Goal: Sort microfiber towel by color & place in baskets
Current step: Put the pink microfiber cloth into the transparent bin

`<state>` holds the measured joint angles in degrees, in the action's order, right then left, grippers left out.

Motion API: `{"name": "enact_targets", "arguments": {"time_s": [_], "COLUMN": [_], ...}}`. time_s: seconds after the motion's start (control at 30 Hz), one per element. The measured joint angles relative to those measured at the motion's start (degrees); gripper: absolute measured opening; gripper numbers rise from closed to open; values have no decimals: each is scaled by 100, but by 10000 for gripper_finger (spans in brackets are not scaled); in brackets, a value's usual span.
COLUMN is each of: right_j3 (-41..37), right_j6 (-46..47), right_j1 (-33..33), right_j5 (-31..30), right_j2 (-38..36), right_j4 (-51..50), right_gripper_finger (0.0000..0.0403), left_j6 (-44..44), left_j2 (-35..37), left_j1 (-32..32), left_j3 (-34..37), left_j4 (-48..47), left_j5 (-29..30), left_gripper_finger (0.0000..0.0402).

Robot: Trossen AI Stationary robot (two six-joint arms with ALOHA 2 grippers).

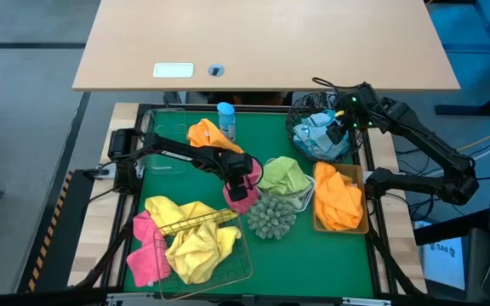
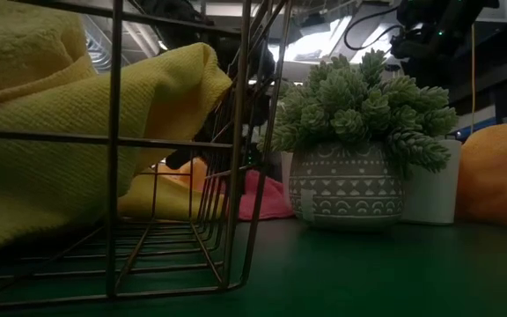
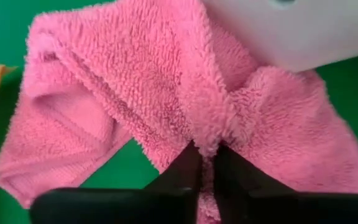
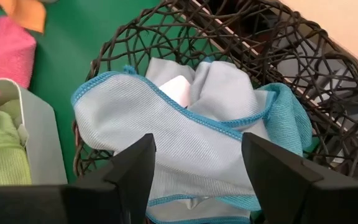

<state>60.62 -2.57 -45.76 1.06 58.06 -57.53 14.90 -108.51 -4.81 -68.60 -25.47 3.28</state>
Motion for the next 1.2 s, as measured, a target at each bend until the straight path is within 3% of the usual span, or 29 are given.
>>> {"name": "enact_targets", "arguments": {"time_s": [0.1, 0.3, 0.67, 1.2], "right_j3": [0, 0, 0, -2], "right_j6": [173, 252, 278, 400], "right_j1": [2, 6, 4, 4], "right_j5": [90, 495, 514, 577], "right_j2": [0, 0, 0, 0], "right_j4": [6, 28, 45, 44], "right_gripper_finger": [239, 239, 239, 239], "left_j6": [2, -2, -2, -7], "left_j2": [197, 866, 2513, 4680], "left_j1": [1, 1, 1, -108], "left_j3": [0, 0, 0, -4], "left_j4": [-78, -127, -241, -860], "left_j5": [-3, -3, 293, 2227], "left_gripper_finger": [7, 5, 4, 4]}}
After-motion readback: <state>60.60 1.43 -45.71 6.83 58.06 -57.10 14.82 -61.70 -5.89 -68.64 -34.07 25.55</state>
